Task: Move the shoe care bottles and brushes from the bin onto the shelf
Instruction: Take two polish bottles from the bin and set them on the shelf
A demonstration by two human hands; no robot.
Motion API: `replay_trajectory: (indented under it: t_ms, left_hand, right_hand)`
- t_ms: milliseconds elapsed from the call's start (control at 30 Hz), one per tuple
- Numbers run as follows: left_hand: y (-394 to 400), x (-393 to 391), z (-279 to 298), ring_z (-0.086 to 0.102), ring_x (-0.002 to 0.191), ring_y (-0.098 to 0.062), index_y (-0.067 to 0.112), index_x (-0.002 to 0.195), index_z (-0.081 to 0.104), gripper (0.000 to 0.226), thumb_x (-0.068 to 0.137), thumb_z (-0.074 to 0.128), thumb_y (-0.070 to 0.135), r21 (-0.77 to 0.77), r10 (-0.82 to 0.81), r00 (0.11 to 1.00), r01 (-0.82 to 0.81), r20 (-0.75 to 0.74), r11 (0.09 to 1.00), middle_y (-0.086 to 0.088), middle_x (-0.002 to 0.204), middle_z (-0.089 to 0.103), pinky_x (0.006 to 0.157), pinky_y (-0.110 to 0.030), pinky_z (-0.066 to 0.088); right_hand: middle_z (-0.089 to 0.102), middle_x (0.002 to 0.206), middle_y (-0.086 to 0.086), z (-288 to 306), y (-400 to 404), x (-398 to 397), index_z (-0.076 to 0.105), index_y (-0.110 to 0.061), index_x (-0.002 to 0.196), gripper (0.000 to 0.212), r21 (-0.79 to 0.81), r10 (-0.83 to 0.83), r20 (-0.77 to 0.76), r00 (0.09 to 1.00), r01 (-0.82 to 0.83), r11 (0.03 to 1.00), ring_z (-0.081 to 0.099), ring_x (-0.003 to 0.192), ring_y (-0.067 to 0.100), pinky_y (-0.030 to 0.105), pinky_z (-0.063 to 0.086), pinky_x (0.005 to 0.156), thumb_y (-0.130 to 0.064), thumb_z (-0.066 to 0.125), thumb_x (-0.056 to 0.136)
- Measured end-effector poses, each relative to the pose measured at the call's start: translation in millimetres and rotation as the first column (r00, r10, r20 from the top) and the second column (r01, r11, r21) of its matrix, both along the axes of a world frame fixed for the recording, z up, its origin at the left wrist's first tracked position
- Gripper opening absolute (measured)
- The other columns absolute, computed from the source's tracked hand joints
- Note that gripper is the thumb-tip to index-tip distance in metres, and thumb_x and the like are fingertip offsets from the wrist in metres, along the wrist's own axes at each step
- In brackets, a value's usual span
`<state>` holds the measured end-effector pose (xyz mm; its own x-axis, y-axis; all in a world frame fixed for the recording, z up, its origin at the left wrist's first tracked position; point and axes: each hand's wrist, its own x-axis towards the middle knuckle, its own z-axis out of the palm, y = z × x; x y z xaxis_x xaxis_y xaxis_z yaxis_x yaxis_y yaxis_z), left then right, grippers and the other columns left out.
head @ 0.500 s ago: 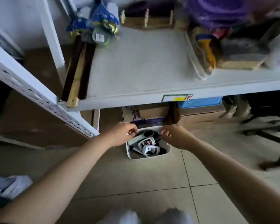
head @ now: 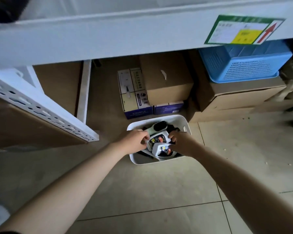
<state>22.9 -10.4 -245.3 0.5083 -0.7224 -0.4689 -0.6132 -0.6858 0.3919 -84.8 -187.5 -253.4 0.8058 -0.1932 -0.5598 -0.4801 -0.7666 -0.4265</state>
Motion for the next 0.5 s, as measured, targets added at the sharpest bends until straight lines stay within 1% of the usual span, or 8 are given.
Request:
replay_trajectory:
  t_ms: [67,167,233,300,367,400,433,500]
  left_hand:
    - [-6,-4,-14,0.056,0.098,-0.014,0.023,0.115,0.055,0.033,0.084,0.059,0.034,0.021,-0.002,1.0,0.002,-0.004,1.0,0.005,0.12,0.058,0.061,-0.02,0.037]
    - [-17,-11,-33,0.058,0.098,-0.018,0.021,0.11,0.052,0.044,0.077,0.065,0.046,0.017,0.029,0.999,-0.029,-0.016,0.999,0.002,0.115,0.062,0.066,-0.029,0.042]
    - [-24,-18,-42,0.059,0.095,-0.02,0.019,0.108,0.051,0.048,0.075,0.066,0.05,-0.004,0.036,0.999,-0.036,-0.006,0.999,-0.002,0.111,0.064,0.064,-0.03,0.038]
    - [-30,-25,-47,0.061,0.096,-0.022,0.017,0.112,0.05,0.053,0.075,0.066,0.05,-0.026,0.023,0.999,-0.022,0.041,0.999,-0.004,0.112,0.064,0.064,-0.027,0.035]
    - [-33,-30,-52,0.061,0.099,-0.025,0.015,0.115,0.049,0.059,0.073,0.066,0.052,-0.031,0.007,0.993,-0.004,0.114,1.0,-0.005,0.116,0.063,0.067,-0.028,0.043]
    - [-34,-31,-55,0.061,0.1,-0.026,0.015,0.115,0.049,0.06,0.072,0.066,0.054,-0.022,-0.001,0.989,0.005,0.145,1.0,-0.005,0.117,0.063,0.07,-0.031,0.048]
    - [-35,-31,-57,0.061,0.101,-0.026,0.014,0.114,0.05,0.06,0.072,0.066,0.054,-0.01,-0.015,0.987,0.017,0.158,1.0,-0.005,0.119,0.062,0.072,-0.034,0.051]
    - [-36,-31,-59,0.06,0.101,-0.026,0.014,0.113,0.053,0.055,0.074,0.065,0.051,-0.012,-0.039,0.988,0.041,0.147,0.999,-0.004,0.121,0.06,0.073,-0.035,0.051]
  right_hand:
    - [0.06,0.124,0.013,-17,1,-2,0.051,-0.014,0.126,0.048,-0.002,0.006,-0.026,1.0,-0.006,1.0,0.059,0.108,0.03,0.035,0.052,0.088,-0.026,0.065,0.082]
    - [0.056,0.129,0.011,-35,3,-5,0.047,-0.017,0.127,0.056,-0.049,0.034,-0.02,0.999,-0.035,0.998,0.058,0.109,0.031,0.037,0.052,0.086,-0.029,0.069,0.077]
    - [0.054,0.131,0.008,-44,3,-6,0.047,-0.017,0.125,0.058,-0.069,0.051,0.003,0.999,-0.051,0.996,0.057,0.112,0.031,0.038,0.051,0.085,-0.032,0.072,0.074]
    - [0.053,0.13,0.007,-48,3,-6,0.047,-0.018,0.123,0.06,-0.088,0.065,0.02,0.998,-0.063,0.994,0.055,0.114,0.029,0.039,0.051,0.086,-0.033,0.074,0.072]
    - [0.052,0.129,0.007,-50,4,-5,0.046,-0.018,0.124,0.062,-0.1,0.072,0.028,0.997,-0.069,0.993,0.054,0.115,0.029,0.041,0.052,0.087,-0.033,0.075,0.071]
    - [0.052,0.129,0.007,-52,5,-4,0.046,-0.018,0.125,0.064,-0.107,0.08,0.027,0.996,-0.077,0.991,0.053,0.115,0.029,0.042,0.052,0.087,-0.034,0.075,0.071]
    - [0.051,0.13,0.007,-52,6,-4,0.045,-0.018,0.127,0.065,-0.116,0.091,0.02,0.996,-0.088,0.989,0.053,0.117,0.029,0.043,0.052,0.088,-0.035,0.075,0.071]
    - [0.051,0.129,0.007,-55,8,-4,0.044,-0.018,0.129,0.069,-0.133,0.109,0.013,0.994,-0.107,0.985,0.051,0.119,0.029,0.043,0.052,0.089,-0.04,0.074,0.071]
